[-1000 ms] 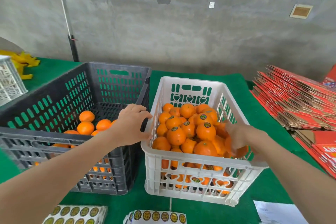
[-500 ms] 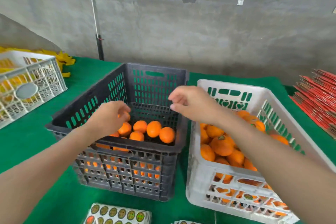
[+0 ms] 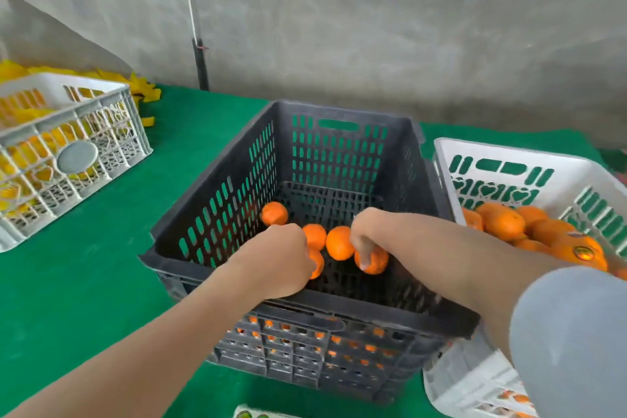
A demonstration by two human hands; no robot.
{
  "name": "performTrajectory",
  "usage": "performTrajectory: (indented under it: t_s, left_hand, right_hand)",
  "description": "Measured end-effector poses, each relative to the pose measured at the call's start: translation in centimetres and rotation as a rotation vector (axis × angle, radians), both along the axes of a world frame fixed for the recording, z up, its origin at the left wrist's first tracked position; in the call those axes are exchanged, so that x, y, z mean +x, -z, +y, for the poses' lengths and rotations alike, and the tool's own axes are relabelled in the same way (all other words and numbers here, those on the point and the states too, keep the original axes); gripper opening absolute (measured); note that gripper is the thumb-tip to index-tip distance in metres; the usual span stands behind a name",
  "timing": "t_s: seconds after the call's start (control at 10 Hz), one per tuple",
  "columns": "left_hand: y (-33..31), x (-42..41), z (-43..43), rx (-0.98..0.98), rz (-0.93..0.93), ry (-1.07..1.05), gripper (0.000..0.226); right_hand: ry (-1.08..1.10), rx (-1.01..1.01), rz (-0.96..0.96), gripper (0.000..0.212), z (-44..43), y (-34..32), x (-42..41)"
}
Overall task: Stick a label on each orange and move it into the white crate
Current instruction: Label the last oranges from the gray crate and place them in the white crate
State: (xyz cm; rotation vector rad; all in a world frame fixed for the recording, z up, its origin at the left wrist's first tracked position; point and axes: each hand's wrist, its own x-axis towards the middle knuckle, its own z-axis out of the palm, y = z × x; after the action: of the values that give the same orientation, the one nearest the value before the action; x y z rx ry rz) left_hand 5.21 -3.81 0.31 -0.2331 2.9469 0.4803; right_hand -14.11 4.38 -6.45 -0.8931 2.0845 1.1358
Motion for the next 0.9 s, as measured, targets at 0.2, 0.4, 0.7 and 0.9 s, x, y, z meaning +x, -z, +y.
performTrajectory:
  t_s: [0.2,0.4,0.7,0.9]
  left_hand:
    - [0.1,0.0,-0.4,-0.018,-0.057,0.044,0.023]
    - [0.1,-0.2,-0.6,0.004,0.011,-0.001,0.013]
    - [0.7,0.6,-1.5,0.059,0.2,-0.116,0.028]
    - [-1.1,2.5,0.2,0.303,0.589,-0.179,0.021]
  right_hand:
    - [-0.09,0.095,0.032,0.046,-0.2,3.6,1.1]
    - [0.287,-0.419,-0.275,0.049,-0.1,-4.7,2.4]
    - [0.449,-1.465,-0.903,0.067,11.4,-13.7,8.2]
    - [0.764,-1.759,-1.336,0.079,18.6,-13.4,13.7]
